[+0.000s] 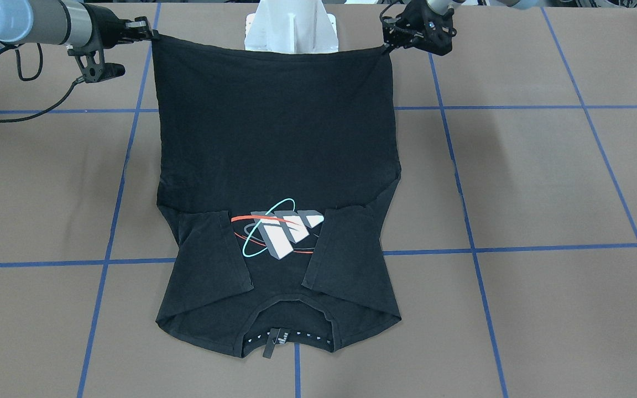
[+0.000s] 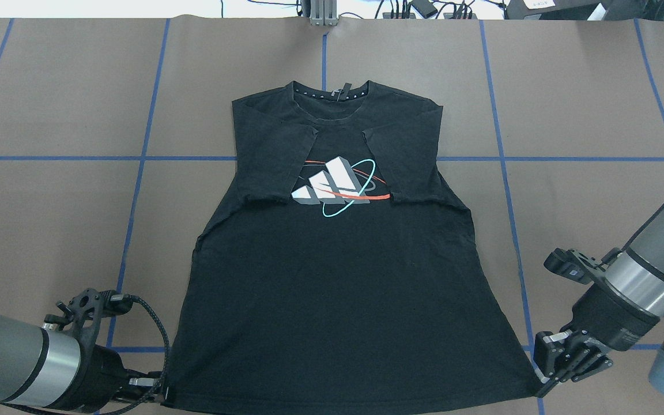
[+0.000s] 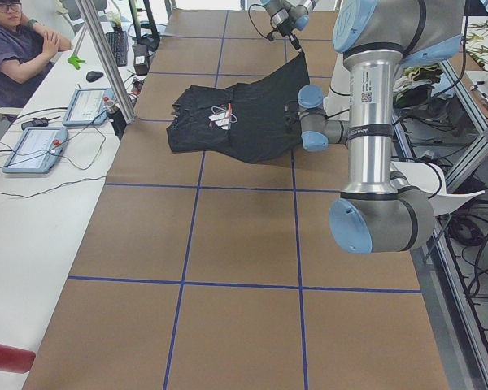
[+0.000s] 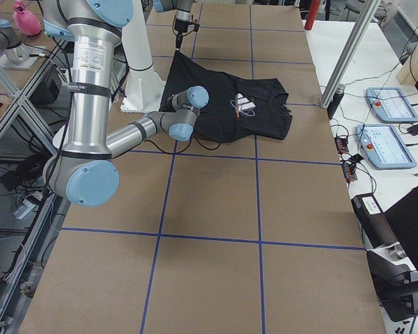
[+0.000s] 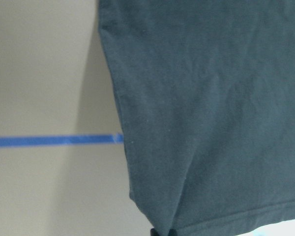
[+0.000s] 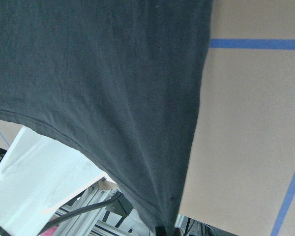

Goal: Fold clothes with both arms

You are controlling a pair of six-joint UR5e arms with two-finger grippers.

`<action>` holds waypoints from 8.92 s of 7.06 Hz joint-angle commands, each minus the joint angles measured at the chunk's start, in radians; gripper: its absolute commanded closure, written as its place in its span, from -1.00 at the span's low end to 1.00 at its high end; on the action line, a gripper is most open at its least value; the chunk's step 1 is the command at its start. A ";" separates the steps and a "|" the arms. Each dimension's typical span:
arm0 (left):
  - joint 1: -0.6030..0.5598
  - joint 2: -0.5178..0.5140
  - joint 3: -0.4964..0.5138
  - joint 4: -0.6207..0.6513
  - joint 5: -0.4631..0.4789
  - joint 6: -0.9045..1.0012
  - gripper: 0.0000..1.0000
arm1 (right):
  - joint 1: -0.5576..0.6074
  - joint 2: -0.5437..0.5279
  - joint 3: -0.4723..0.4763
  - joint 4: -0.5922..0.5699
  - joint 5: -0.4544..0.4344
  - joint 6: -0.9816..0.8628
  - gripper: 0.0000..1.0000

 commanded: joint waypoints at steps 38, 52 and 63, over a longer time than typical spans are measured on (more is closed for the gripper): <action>-0.669 -0.752 0.943 -0.027 -0.057 0.146 1.00 | 0.455 0.681 -0.789 0.103 -0.317 -0.012 1.00; -0.690 -0.760 0.955 -0.037 -0.058 0.157 -1.00 | 0.458 0.690 -0.820 0.098 -0.347 -0.008 -0.98; -0.719 -0.754 0.857 -0.024 -0.055 0.149 -1.00 | 0.196 0.482 -0.645 0.100 -0.294 -0.002 -0.98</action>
